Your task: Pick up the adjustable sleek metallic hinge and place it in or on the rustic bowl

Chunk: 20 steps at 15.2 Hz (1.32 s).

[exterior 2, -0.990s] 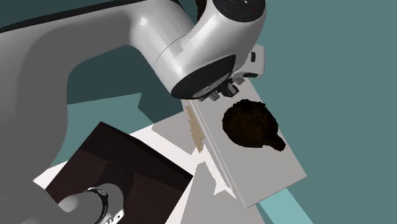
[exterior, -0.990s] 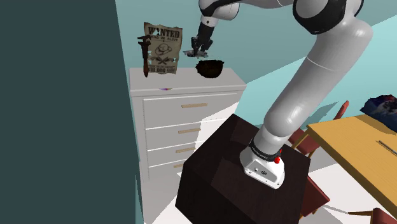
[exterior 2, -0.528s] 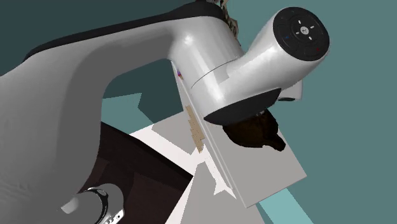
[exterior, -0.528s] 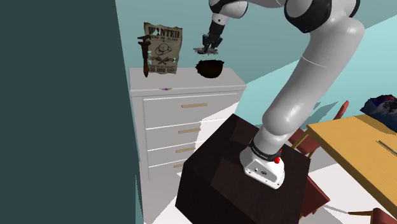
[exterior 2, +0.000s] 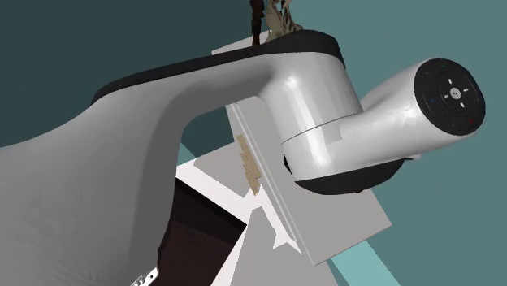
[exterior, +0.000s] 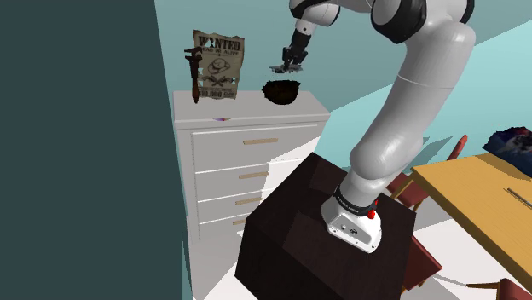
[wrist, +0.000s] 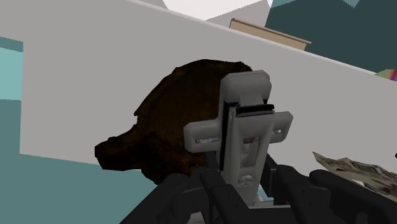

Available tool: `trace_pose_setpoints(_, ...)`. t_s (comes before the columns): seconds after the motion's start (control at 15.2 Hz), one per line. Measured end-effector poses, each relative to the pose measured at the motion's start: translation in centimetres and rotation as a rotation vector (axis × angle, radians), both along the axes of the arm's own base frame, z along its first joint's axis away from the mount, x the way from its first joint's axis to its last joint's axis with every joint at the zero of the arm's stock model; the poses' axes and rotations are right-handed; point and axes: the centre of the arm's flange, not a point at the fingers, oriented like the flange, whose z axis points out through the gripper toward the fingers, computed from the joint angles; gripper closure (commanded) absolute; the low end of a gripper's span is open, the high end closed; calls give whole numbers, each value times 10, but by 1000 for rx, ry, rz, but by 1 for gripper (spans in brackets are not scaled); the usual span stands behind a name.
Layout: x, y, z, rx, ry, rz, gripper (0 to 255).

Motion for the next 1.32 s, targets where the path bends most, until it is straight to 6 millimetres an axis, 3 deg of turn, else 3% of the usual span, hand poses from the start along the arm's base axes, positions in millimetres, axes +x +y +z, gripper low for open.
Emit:
trace_pose_setpoints(0.79, -2, -2, -63, 0, 1, 1, 255)
trace_pose_setpoints(1.19, -2, -2, -66, 0, 0, 1, 255)
trace_pose_setpoints(1.25, -2, -2, -66, 0, 0, 1, 0)
trace_pose_setpoints(1.32, -2, -2, -66, 0, 0, 1, 0)
